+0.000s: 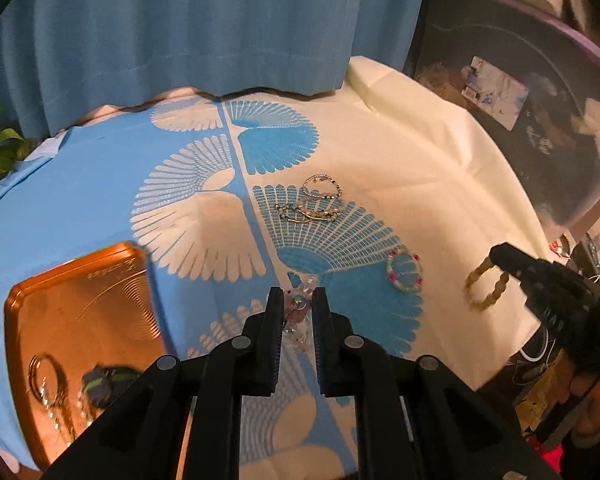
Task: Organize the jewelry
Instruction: 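Close left gripper on the clear crystal bracelet while right gripper grips the tan wooden bead bracelet, then carry the crystal bracelet in left tool while right tool carries the wooden bracelet to the tray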
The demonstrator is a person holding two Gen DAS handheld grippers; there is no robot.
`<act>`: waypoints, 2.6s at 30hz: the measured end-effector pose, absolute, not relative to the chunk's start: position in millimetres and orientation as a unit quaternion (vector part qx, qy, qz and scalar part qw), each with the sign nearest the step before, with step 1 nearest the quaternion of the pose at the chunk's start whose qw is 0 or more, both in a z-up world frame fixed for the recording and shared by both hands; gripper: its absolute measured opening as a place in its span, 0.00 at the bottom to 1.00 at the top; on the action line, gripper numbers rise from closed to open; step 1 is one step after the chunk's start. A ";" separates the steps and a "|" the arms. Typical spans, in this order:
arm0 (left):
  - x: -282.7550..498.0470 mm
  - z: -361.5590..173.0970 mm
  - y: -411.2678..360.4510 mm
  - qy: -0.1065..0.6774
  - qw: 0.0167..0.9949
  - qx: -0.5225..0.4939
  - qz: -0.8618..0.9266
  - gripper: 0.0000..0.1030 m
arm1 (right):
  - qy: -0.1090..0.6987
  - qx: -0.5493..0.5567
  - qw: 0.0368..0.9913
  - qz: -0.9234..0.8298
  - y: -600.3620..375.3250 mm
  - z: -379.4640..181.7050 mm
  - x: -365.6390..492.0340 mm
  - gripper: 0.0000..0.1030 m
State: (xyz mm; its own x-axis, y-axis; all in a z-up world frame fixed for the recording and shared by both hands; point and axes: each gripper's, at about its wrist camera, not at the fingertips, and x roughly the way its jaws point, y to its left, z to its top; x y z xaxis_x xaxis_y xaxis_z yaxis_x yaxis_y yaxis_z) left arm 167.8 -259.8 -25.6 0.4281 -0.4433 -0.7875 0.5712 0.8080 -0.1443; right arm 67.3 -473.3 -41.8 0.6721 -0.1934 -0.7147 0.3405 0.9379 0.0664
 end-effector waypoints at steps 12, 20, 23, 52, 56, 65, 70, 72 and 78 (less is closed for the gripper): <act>105.4 15.8 -211.1 0.406 0.860 0.065 -0.304 0.11 | 0.359 0.073 0.916 -0.166 -445.6 2.7 3.6 0.12; 36.9 36.7 -158.1 0.372 0.871 0.075 -0.312 0.11 | 0.350 0.047 0.927 -0.129 -379.2 15.7 -55.6 0.12; 10.3 38.8 -138.3 0.365 0.874 0.074 -0.312 0.11 | 0.353 0.043 0.928 -0.107 -352.5 14.2 -76.8 0.12; -90.4 15.1 -86.0 0.365 0.873 0.076 -0.313 0.11 | 0.390 -0.008 0.920 0.018 -217.2 -5.2 -164.6 0.12; -91.2 14.6 -86.3 0.367 0.873 0.074 -0.312 0.11 | 0.392 -0.010 0.920 0.018 -214.7 -5.1 -164.7 0.12; -88.4 12.5 -84.9 0.372 0.872 0.071 -0.310 0.11 | 0.399 -0.013 0.917 0.020 -212.7 -8.2 -160.4 0.12; -86.5 11.4 -84.5 0.374 0.871 0.070 -0.310 0.11 | 0.403 -0.013 0.915 0.020 -212.9 -9.9 -157.1 0.12; -85.5 10.4 -83.8 0.375 0.871 0.070 -0.310 0.11 | 0.404 -0.013 0.914 0.020 -213.3 -10.5 -156.4 0.12; -80.9 6.7 -82.8 0.378 0.872 0.064 -0.305 0.11 | 0.411 -0.013 0.911 0.021 -212.9 -13.8 -152.0 0.12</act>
